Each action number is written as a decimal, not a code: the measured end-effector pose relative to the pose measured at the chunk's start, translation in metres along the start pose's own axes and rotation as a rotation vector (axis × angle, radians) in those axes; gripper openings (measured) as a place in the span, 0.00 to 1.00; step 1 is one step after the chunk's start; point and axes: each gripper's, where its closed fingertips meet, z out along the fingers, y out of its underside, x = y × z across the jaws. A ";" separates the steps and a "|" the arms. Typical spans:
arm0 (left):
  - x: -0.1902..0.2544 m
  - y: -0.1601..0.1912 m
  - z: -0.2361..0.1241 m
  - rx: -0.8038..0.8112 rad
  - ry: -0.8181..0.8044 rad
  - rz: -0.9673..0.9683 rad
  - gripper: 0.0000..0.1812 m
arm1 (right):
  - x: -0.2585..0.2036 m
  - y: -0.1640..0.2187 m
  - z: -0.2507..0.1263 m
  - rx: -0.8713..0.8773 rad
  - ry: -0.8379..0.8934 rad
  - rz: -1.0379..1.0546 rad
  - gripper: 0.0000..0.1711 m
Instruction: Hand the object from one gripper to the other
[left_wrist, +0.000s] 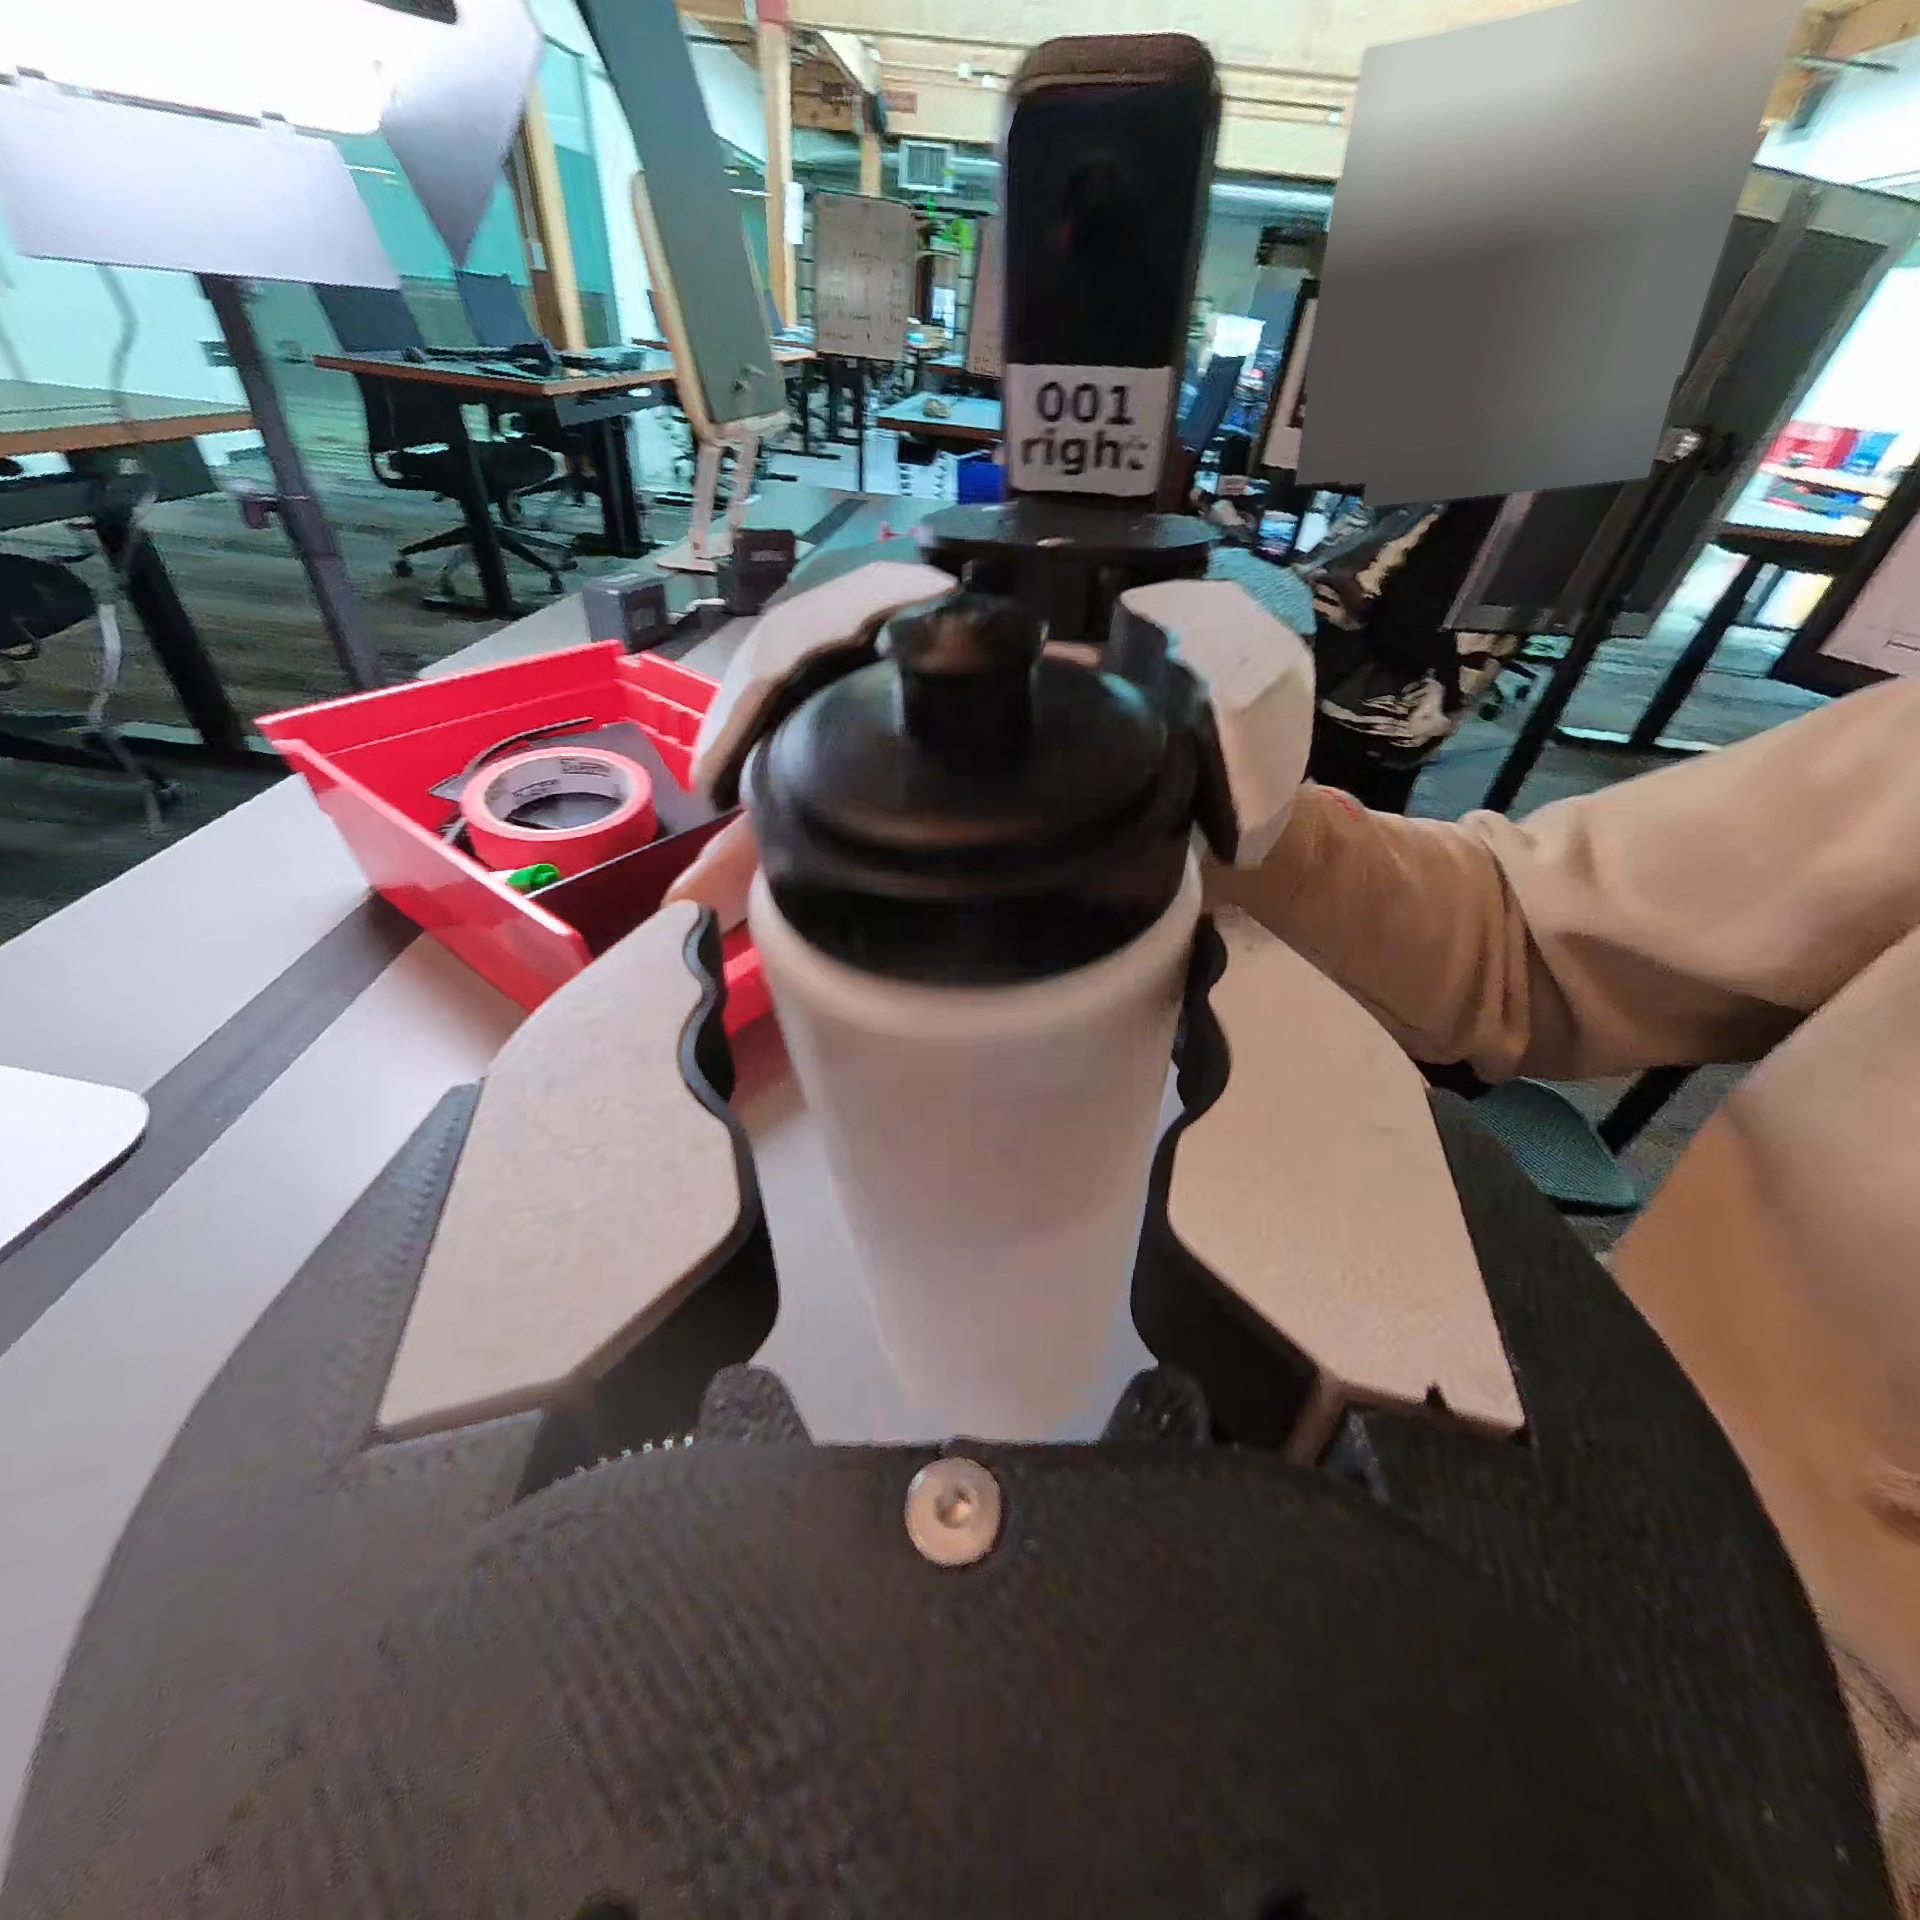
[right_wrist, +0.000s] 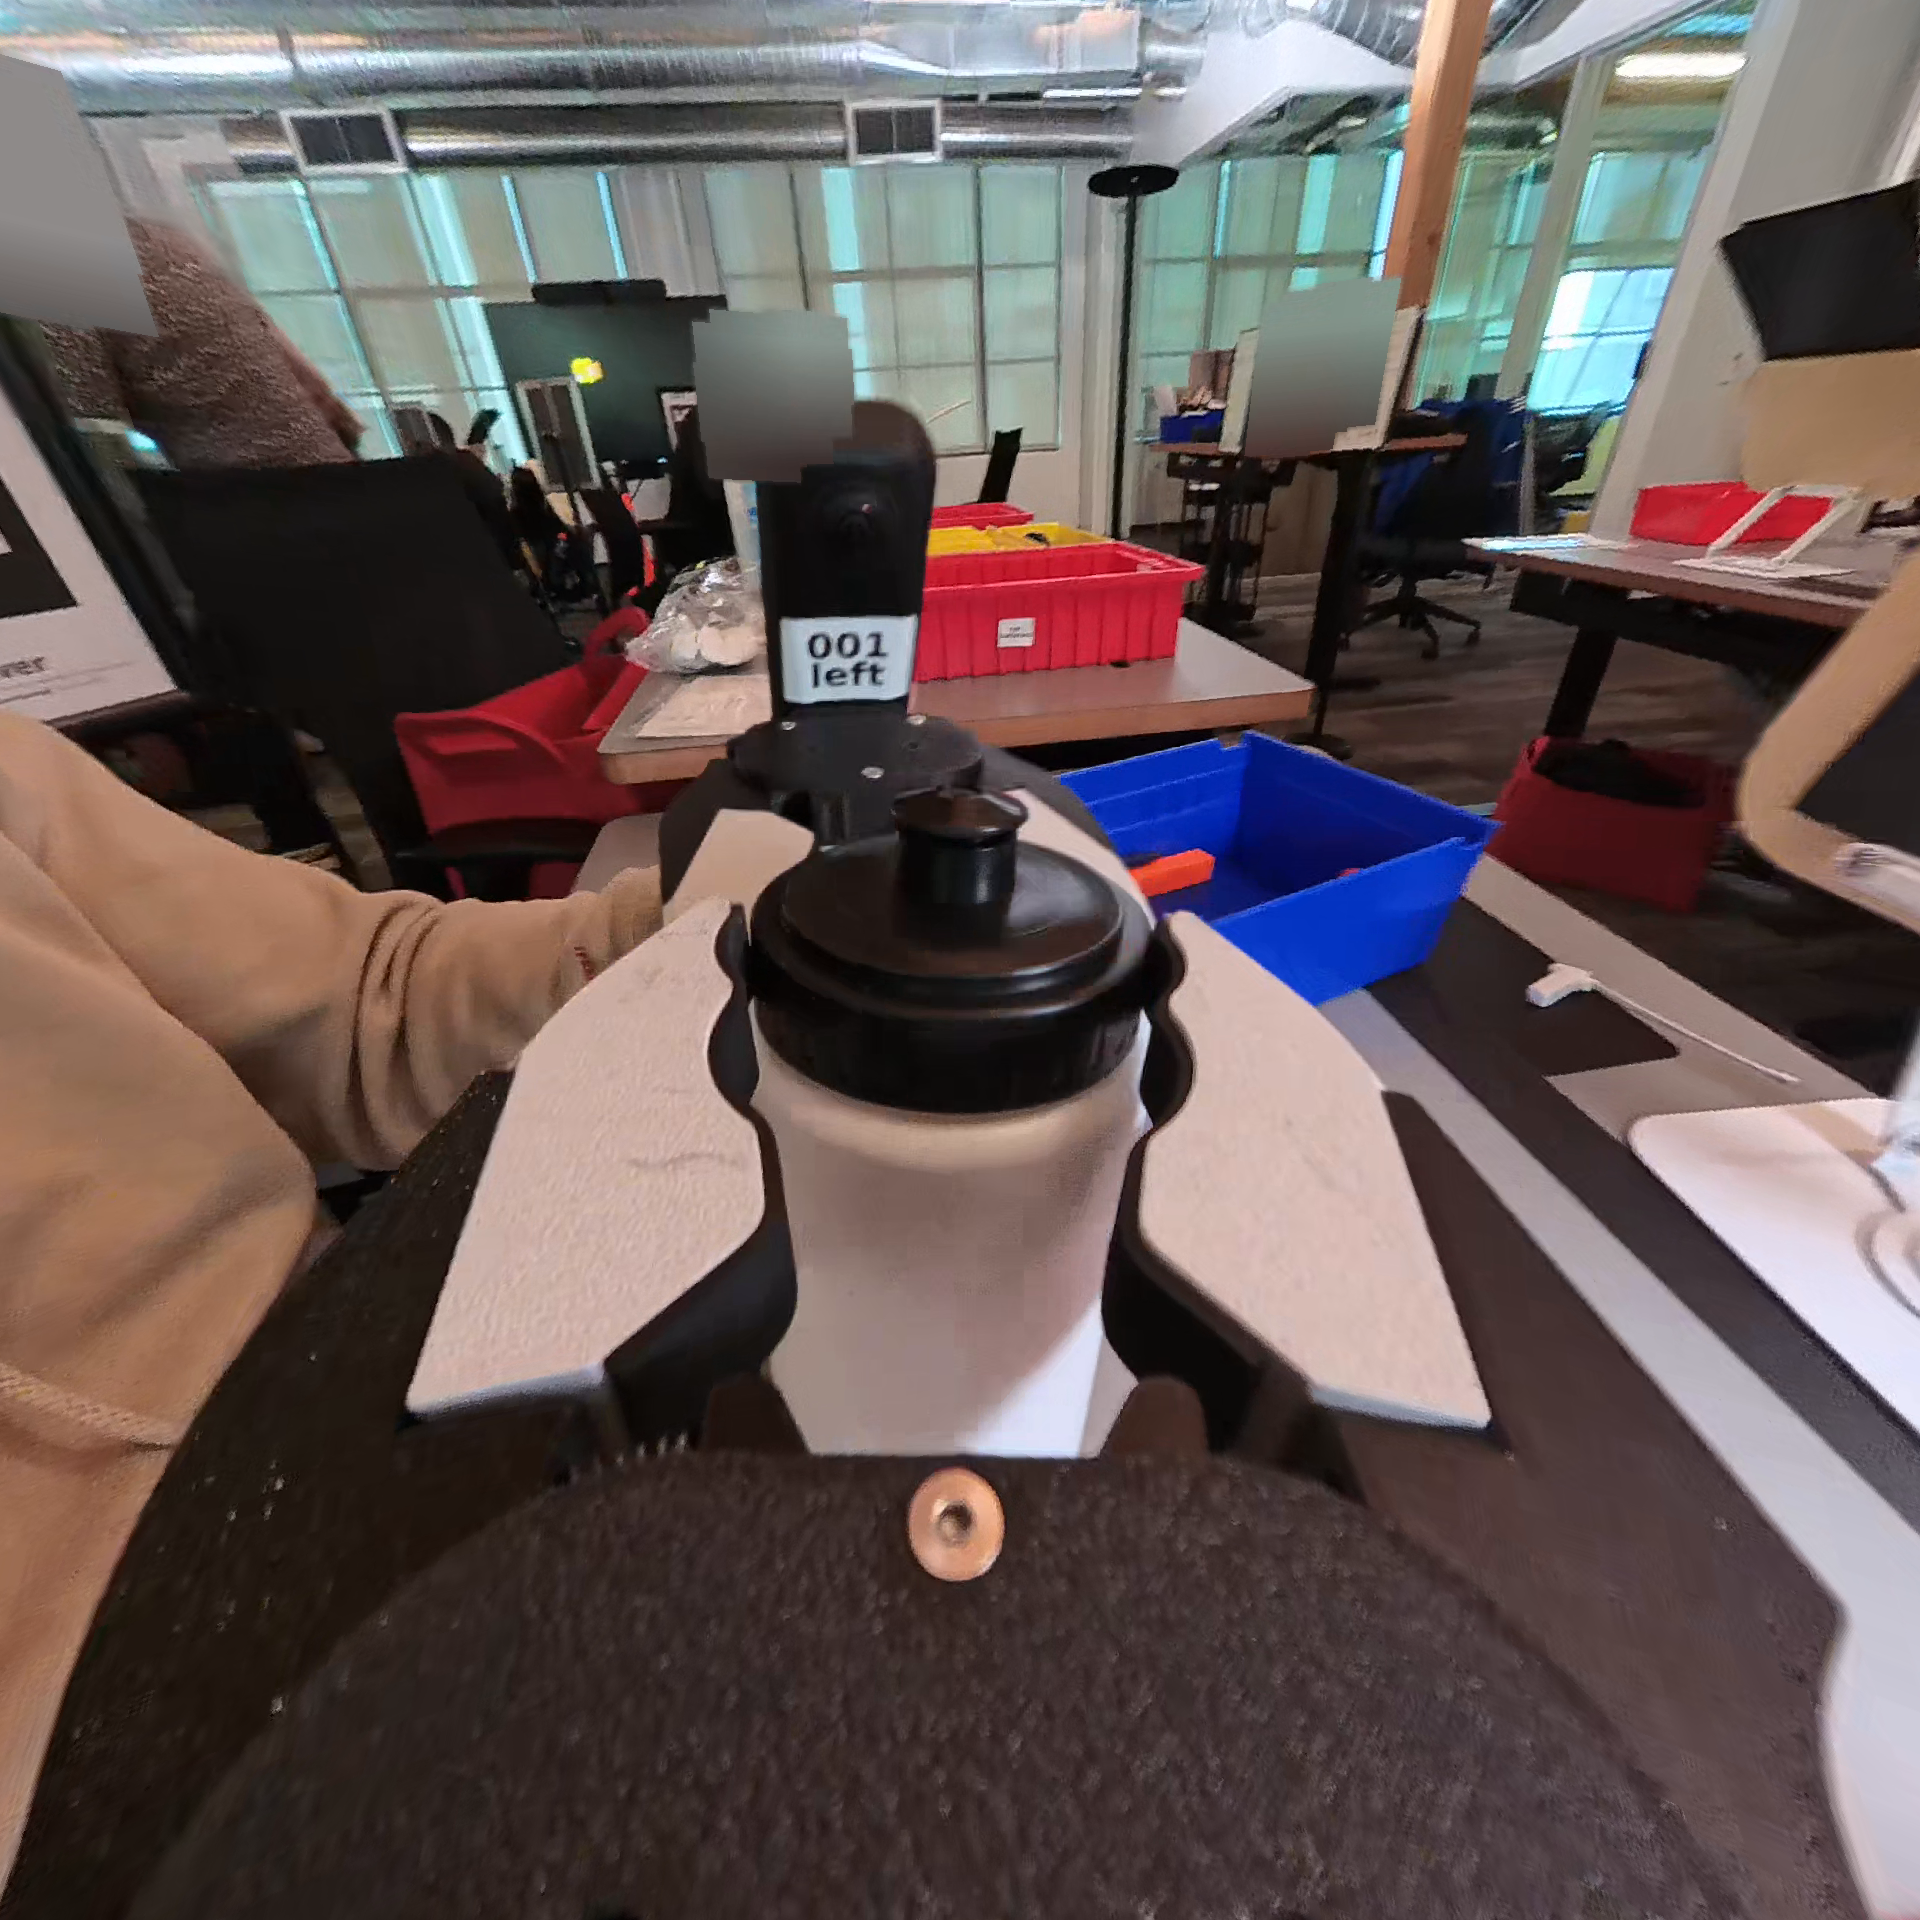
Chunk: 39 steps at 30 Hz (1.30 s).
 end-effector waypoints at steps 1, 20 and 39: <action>0.005 0.001 0.002 -0.008 0.021 0.005 0.46 | -0.005 0.003 0.005 -0.007 -0.023 0.009 0.42; -0.011 -0.009 -0.017 -0.046 -0.075 -0.030 0.46 | -0.002 0.048 0.025 -0.142 -0.029 -0.024 0.50; 0.001 0.014 0.009 -0.047 0.036 -0.059 0.46 | 0.002 0.003 0.004 0.104 -0.006 -0.019 0.50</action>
